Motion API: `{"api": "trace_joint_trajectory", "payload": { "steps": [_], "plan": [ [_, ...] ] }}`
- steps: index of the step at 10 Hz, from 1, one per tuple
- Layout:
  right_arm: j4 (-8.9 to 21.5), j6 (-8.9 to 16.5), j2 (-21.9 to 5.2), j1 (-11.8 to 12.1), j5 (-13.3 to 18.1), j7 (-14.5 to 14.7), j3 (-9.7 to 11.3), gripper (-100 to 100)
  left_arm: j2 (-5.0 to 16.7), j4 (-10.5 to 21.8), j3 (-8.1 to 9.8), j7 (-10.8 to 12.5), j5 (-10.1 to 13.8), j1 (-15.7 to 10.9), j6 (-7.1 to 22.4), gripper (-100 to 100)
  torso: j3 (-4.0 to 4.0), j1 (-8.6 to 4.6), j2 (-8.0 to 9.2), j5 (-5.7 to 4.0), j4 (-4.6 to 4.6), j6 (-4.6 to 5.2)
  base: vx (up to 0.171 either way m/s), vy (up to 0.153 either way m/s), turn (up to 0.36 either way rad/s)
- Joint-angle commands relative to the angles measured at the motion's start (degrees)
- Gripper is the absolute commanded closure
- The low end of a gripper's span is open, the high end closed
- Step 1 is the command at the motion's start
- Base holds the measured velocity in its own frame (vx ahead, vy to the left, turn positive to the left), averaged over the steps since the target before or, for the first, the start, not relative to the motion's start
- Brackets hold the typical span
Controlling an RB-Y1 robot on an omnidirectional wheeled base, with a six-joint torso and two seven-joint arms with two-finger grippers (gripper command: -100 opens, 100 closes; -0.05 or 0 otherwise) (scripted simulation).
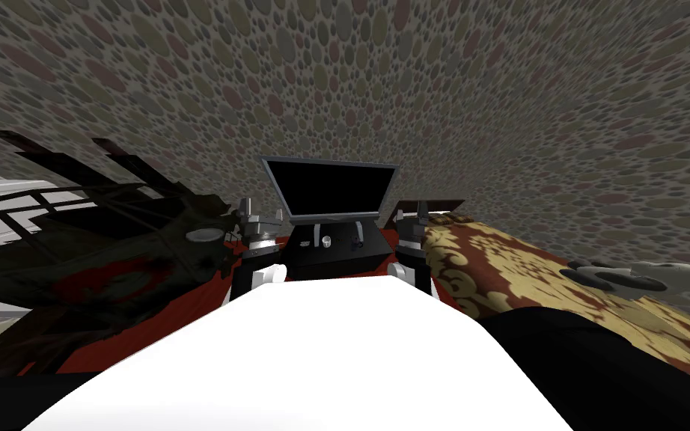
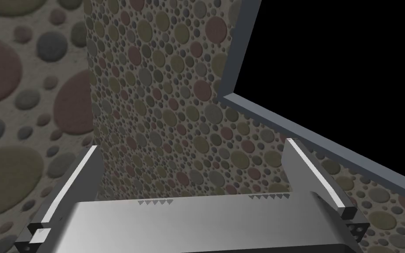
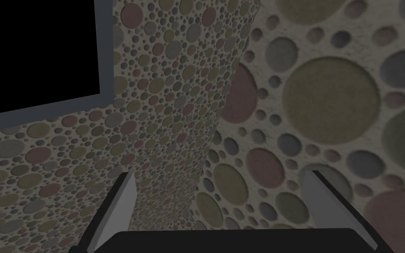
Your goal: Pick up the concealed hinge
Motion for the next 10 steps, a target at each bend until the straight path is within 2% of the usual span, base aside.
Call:
{"api": "trace_joint_trajectory", "payload": {
  "steps": [1, 4, 7, 9, 10],
  "plan": [
    [0.00, 0.00, 0.00, 0.00, 0.00, 0.00, 0.00, 0, 1.89, 0.53, -0.21, 0.02, 0.10, -0.15, 0.52, -100, 0.00, 0.00, 0.00, 0.00, 0.00, 0.00, -0.017, 0.020, -0.009],
    [0.00, 0.00, -0.01, -0.01, 0.00, 0.00, 0.00, 0, 6.10, 2.77, -0.93, 0.14, 0.50, -0.91, 2.64, -100, 0.10, 0.28, 0.18, 0.06, 0.04, 0.00, -0.046, 0.070, -0.033],
    [0.00, 0.00, -0.01, -0.01, 0.00, 0.00, -0.01, 0, 9.66, 6.76, -1.82, 0.42, 1.14, -2.34, 6.18, -100, 0.13, 0.52, 0.23, 0.12, 0.05, 0.00, -0.066, 0.126, -0.064],
    [0.01, 0.00, -0.02, -0.01, 0.00, 0.00, -0.01, 0, 11.56, 9.78, -2.30, 0.73, 1.68, -3.65, 9.25, -100, 0.17, 0.63, 0.29, 0.14, 0.07, 0.00, -0.072, 0.171, -0.110],
    [0.01, 0.00, -0.02, -0.01, 0.00, 0.00, -0.01, 0, 11.56, 10.40, -2.30, 0.73, 1.68, -3.65, 9.25, -100, 0.15, 0.72, 0.25, 0.16, 0.06, 0.01, -0.048, 0.114, -0.047]
  ]
}}
